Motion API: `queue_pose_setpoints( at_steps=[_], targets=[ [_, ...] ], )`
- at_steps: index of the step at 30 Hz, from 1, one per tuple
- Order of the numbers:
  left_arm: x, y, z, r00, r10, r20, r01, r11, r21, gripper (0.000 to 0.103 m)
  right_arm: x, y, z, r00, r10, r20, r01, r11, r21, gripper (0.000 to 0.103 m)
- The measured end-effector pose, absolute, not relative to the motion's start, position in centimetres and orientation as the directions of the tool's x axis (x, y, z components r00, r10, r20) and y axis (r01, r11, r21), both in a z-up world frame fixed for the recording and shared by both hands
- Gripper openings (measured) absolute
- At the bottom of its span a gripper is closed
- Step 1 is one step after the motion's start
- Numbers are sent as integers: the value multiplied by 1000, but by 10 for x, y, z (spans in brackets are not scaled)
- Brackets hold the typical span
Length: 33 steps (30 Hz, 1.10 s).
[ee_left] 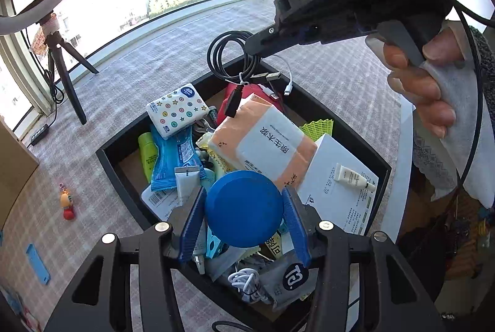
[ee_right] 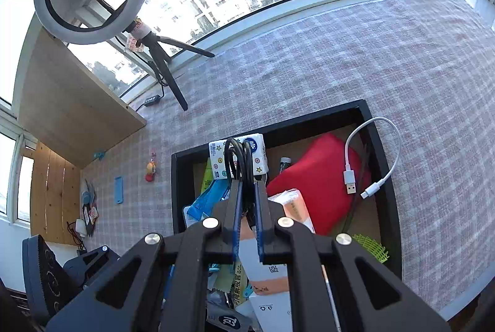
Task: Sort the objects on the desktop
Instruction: 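Carry the blue round part and black cable into the black tray and open both grippers, then move left gripper over the blue phone stand while right gripper approaches the orange keychain toy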
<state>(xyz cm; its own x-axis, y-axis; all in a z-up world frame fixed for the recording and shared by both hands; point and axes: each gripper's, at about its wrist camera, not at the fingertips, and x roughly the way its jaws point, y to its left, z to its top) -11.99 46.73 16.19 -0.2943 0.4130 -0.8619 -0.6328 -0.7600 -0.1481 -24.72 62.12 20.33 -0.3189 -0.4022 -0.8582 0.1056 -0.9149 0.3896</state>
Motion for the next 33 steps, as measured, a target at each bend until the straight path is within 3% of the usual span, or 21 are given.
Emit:
queue_pose_setpoints(
  at_steps=[2, 5, 7, 21, 33],
  targets=[
    [-118, 477, 160, -282, 404, -870, -643, -753, -141, 49, -248, 625, 202, -313, -398, -862, 108, -917, 384, 8],
    [-118, 481, 158, -285, 372, -883, -627, -770, -121, 61, -251, 627, 200, -314, -367, -875, 92, -930, 357, 11],
    [-120, 475, 157, -295, 368, -882, -612, -781, -121, 62, -253, 630, 201, -331, -353, -875, 70, -934, 350, 26],
    [-156, 356, 135, -360, 250, -899, -339, -933, -124, 61, -254, 558, 195, -286, -375, -882, 197, -924, 329, 28],
    [-198, 191, 92, -339, 27, -940, 36, -998, -42, 61, -259, 405, 168, -193, -378, -905, 404, -872, 278, 44]
  ],
)
